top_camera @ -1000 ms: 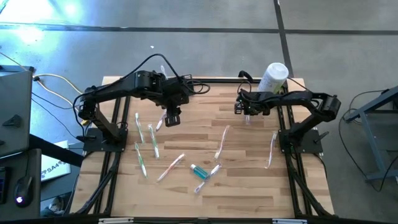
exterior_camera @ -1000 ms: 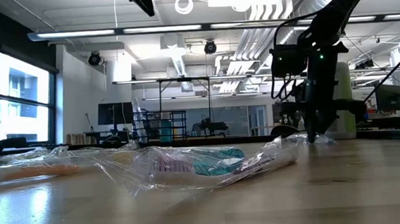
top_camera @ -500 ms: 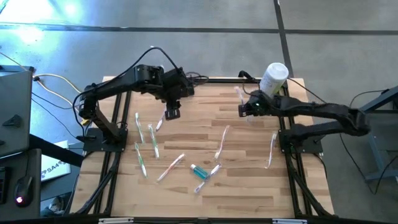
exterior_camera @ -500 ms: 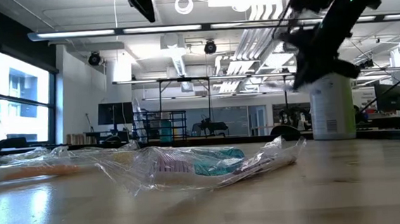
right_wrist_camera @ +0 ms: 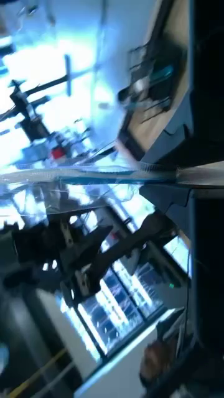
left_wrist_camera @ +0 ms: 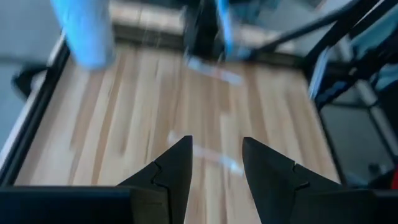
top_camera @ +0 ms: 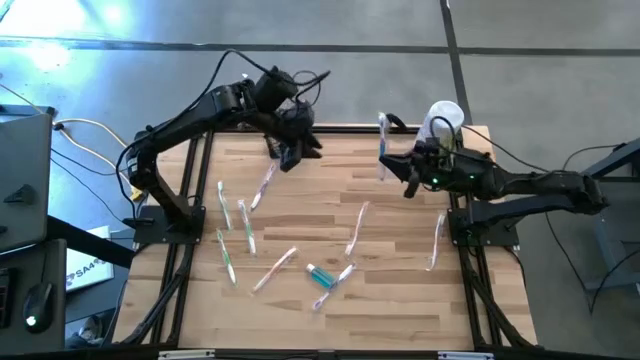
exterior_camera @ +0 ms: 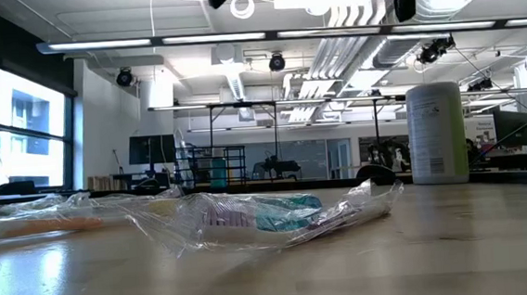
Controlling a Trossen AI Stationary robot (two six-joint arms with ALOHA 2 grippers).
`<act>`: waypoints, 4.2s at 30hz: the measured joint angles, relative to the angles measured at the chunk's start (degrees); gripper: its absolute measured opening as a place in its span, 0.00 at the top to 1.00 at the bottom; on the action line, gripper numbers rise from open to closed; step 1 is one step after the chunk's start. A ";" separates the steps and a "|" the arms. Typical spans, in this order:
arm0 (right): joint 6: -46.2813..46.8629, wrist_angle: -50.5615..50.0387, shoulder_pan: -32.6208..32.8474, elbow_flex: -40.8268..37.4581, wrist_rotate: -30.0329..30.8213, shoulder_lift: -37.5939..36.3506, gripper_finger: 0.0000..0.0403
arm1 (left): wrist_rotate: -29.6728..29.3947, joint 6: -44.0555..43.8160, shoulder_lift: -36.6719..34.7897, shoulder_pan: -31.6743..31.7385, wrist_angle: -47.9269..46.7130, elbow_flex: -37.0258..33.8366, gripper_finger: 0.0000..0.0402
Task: Pick & Place toothbrushing station
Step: Put the blue toothbrush into the black wire organizer
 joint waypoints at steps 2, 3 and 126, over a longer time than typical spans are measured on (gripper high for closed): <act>-0.94 0.86 0.86 0.00 -0.11 0.02 0.96 | 0.20 -0.56 0.00 -0.96 4.80 0.00 0.65; -1.07 0.83 1.12 0.00 -0.11 0.05 0.96 | 0.25 -0.59 0.00 -1.66 7.21 -0.01 0.65; -19.45 -13.50 -17.46 0.13 -17.12 -8.12 0.50 | -24.15 -14.58 -7.77 21.23 74.47 -54.27 0.95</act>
